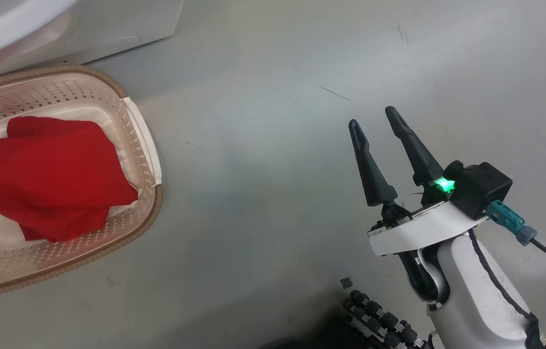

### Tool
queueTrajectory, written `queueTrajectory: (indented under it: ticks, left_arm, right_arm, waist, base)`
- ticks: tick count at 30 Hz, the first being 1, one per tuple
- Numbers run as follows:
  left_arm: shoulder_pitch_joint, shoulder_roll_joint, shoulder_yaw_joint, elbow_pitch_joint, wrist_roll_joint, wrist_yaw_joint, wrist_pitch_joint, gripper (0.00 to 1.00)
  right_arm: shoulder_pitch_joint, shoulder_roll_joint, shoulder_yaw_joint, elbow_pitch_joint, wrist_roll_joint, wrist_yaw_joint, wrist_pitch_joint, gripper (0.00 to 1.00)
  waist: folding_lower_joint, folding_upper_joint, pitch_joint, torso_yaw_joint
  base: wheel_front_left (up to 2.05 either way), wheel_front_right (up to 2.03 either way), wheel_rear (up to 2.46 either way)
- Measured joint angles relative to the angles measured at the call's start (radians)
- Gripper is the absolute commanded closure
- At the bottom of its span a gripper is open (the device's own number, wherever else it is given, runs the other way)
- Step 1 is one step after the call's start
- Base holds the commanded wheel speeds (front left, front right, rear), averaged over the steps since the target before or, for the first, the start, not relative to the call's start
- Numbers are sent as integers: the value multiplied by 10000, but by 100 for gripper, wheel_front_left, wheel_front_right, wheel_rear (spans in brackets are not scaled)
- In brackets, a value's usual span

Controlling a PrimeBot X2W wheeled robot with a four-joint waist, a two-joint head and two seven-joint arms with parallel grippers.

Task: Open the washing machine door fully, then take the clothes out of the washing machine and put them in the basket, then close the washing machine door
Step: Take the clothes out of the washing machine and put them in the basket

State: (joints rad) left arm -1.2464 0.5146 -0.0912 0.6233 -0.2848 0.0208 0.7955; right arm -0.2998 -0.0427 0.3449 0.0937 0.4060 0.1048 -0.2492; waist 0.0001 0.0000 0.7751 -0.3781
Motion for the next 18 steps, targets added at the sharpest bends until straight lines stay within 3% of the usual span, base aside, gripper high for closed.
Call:
queueTrajectory:
  ticks: [18]
  left_arm:
    - [38,-368,-25,-485,-63,-364,-1601,100]
  right_arm:
    - [-87,-2,-510,100,-305,-19,-27,0]
  waist:
    - [0,0,-340,509]
  base:
    - [0,0,0]
